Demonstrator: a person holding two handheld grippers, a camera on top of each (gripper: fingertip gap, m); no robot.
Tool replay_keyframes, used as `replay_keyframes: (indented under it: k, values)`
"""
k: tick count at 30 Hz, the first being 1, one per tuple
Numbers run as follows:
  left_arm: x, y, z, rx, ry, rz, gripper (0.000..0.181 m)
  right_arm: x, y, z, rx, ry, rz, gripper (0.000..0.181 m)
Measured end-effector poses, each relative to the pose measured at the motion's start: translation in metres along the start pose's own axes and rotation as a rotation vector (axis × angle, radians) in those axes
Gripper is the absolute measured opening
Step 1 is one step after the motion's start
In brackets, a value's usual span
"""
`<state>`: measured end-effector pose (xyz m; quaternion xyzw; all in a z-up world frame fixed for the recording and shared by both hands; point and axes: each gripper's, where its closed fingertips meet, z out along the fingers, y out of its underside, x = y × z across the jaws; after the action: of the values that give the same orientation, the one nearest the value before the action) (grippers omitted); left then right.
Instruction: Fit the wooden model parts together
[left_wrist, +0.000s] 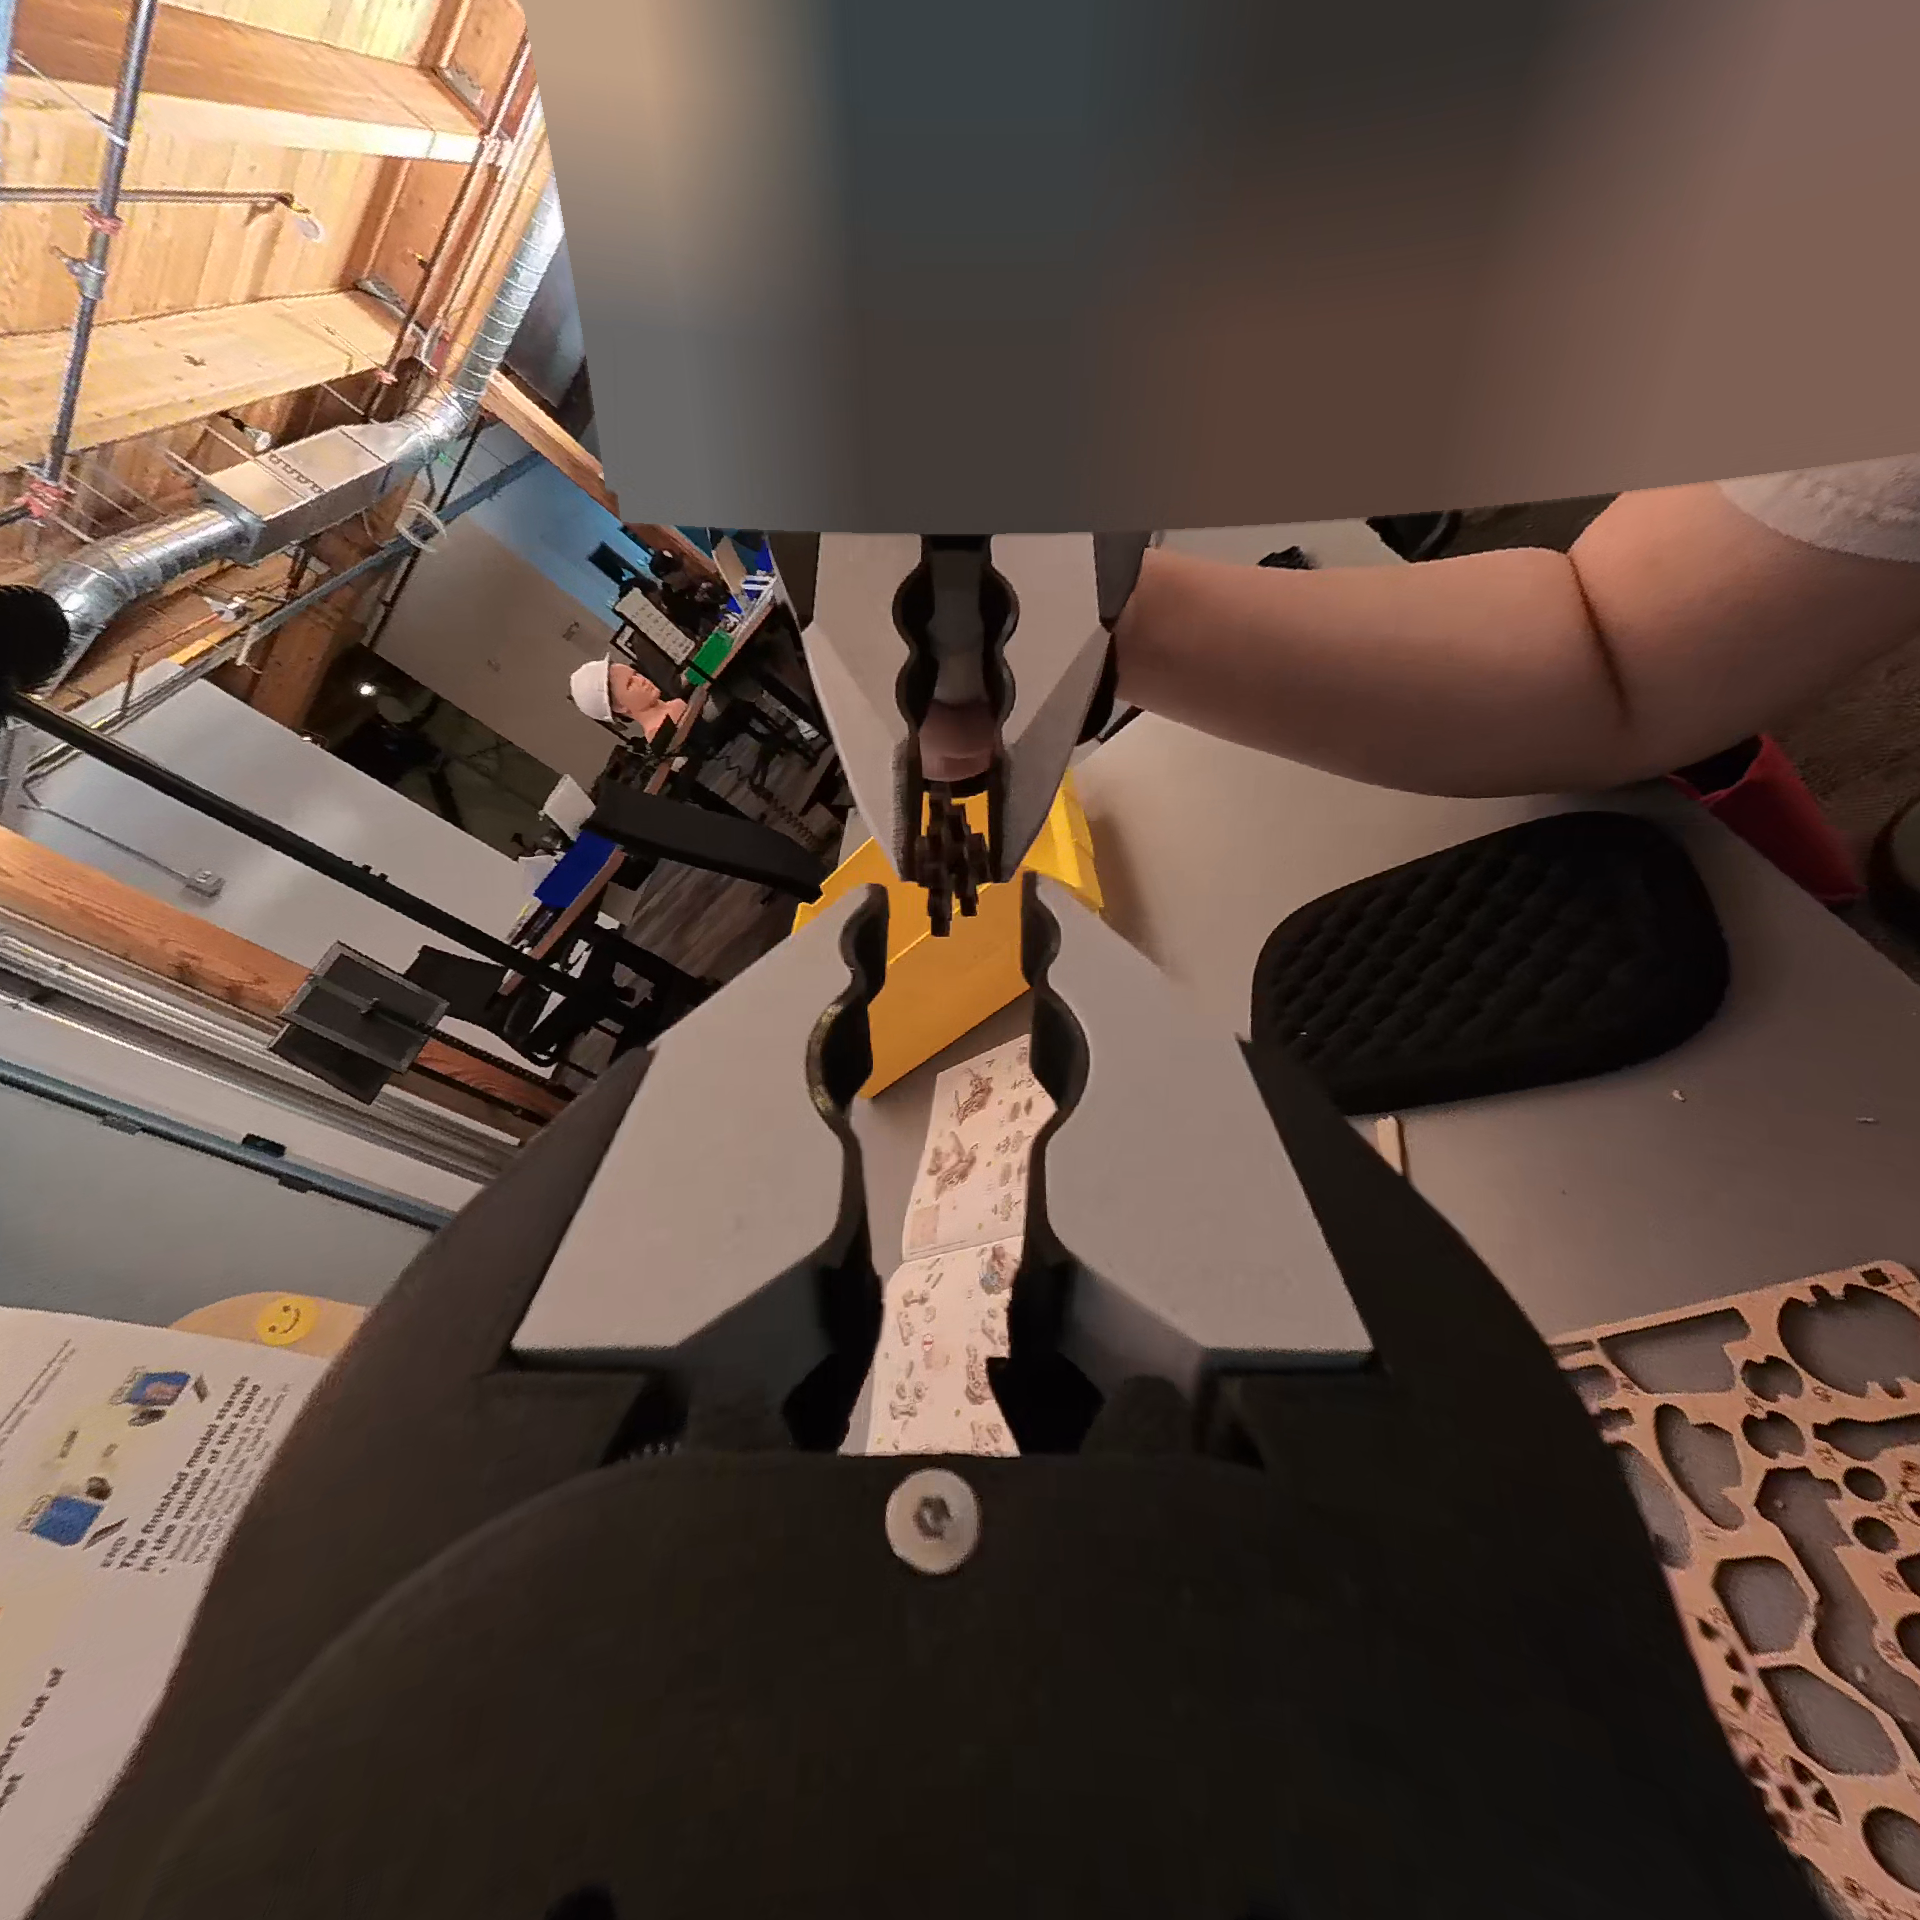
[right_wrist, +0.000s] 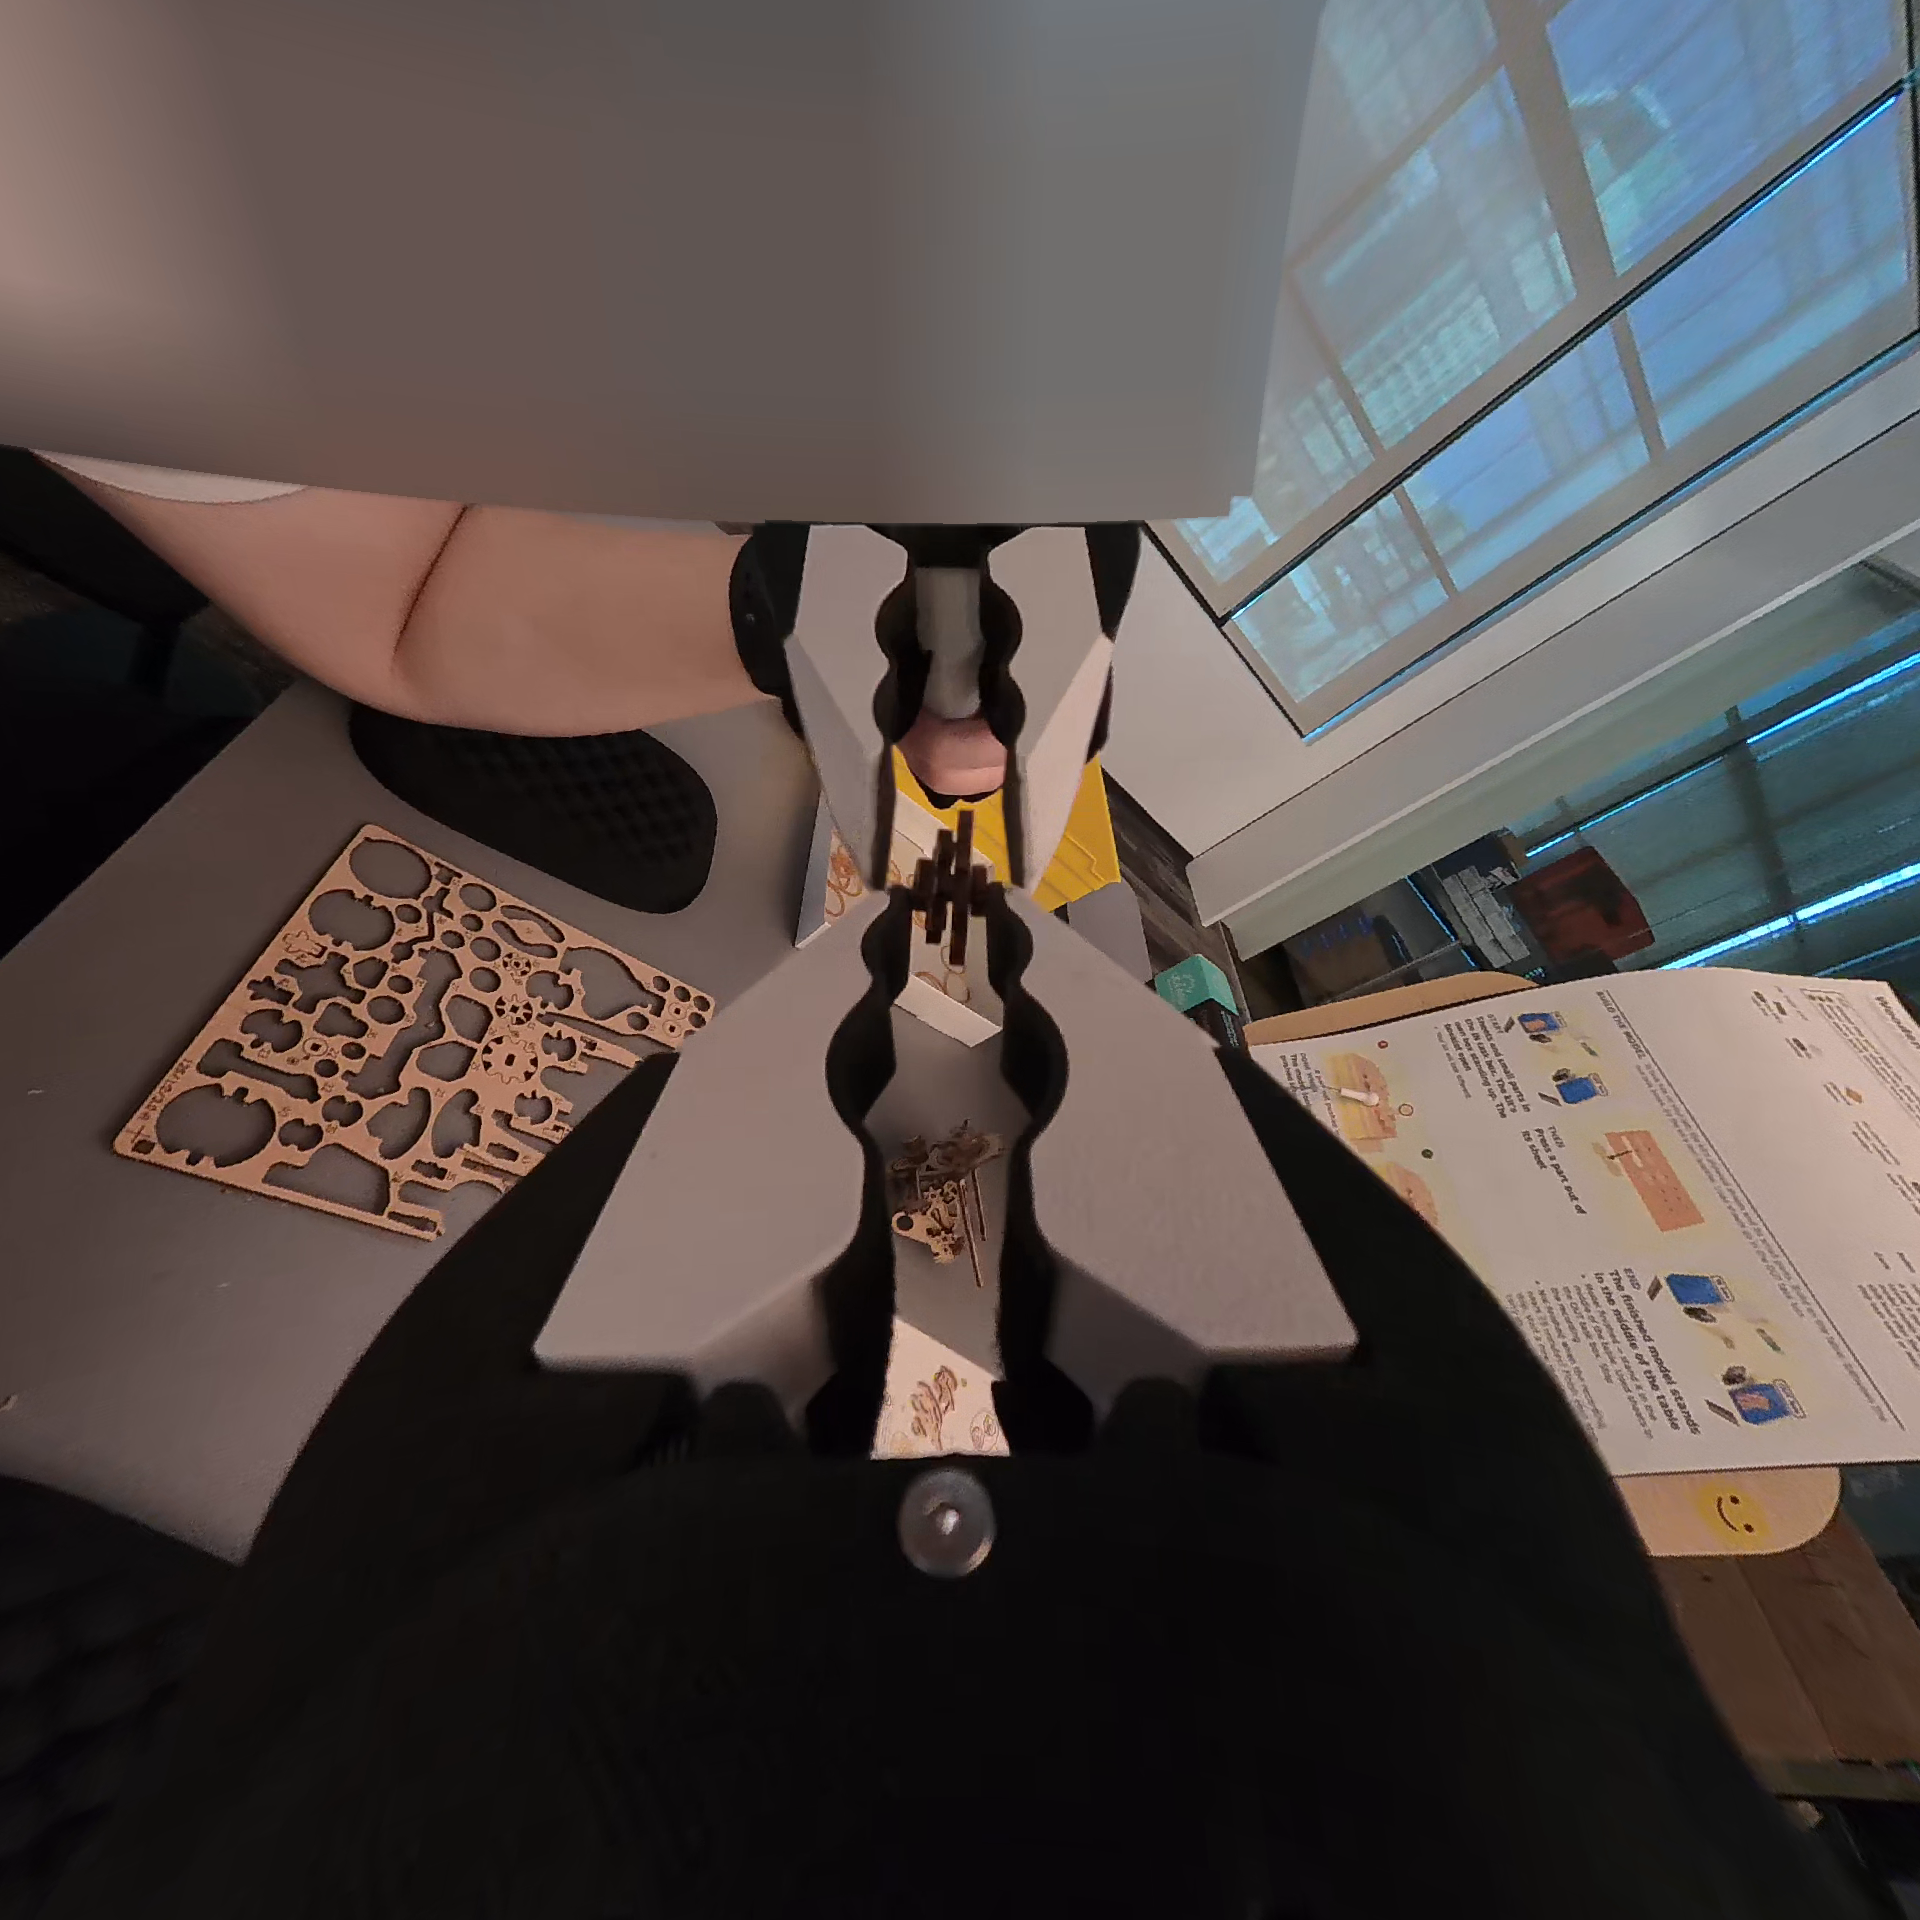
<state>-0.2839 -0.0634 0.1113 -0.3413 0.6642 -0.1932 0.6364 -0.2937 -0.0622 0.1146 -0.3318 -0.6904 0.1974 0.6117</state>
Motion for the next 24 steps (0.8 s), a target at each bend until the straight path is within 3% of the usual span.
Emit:
replay_keyframes:
  k: [5,24]
  values:
    - [0.0020,-0.0001,0.0022,0.000,-0.006,0.038,0.012,-0.0019,0.0023,0.0011,-0.013,-0.009,-0.005,0.014]
    - [0.0004,-0.0002,0.0019,-0.002,0.003,0.062,0.011,-0.0002,0.0018,0.0011,0.001,-0.008,-0.003,0.012]
